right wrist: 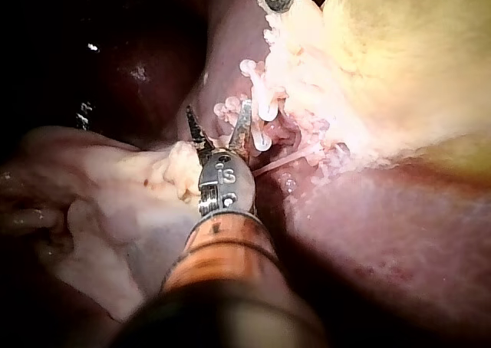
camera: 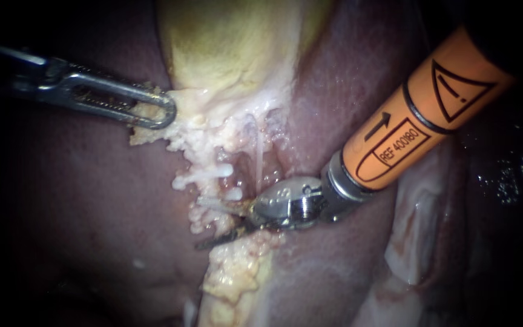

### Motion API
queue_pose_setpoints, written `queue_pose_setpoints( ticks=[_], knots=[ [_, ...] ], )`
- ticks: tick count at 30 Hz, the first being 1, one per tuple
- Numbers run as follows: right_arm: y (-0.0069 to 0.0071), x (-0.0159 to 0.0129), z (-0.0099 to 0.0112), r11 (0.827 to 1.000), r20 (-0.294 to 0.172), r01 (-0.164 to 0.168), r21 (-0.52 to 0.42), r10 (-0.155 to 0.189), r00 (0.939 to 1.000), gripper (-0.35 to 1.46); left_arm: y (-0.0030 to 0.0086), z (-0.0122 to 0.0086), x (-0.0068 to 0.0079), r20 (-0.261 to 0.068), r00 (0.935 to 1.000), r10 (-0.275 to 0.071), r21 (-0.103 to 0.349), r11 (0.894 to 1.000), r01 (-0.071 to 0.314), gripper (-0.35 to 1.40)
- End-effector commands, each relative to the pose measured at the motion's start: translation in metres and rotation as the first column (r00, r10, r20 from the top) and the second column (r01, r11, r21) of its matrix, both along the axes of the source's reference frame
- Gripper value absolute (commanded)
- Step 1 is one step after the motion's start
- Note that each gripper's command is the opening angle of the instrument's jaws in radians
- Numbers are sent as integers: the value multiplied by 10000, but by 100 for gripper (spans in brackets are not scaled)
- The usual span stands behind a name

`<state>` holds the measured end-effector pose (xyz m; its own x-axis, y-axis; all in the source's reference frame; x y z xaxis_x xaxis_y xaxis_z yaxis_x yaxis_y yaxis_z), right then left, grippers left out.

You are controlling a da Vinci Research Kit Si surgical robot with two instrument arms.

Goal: Go to the cutting position left tube

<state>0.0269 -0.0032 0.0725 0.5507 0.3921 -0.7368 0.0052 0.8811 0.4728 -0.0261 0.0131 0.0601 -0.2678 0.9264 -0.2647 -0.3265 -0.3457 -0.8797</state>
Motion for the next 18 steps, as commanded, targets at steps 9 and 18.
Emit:
queue_pose_setpoints(
  ticks=[9, 18],
  knots=[
    [-3, -5, -6, 10000, -35, 57, 12, -57, 10000, 131, 0, -2, 2, 17, 10000, 13, 10, 10000, -13, -35],
    [8, -36, -32, 9998, -217, 71, 179, -67, 9997, 130, 1, -8, 9, 11, 10000, 6, 13, 10000, -6, -35]
  ],
)
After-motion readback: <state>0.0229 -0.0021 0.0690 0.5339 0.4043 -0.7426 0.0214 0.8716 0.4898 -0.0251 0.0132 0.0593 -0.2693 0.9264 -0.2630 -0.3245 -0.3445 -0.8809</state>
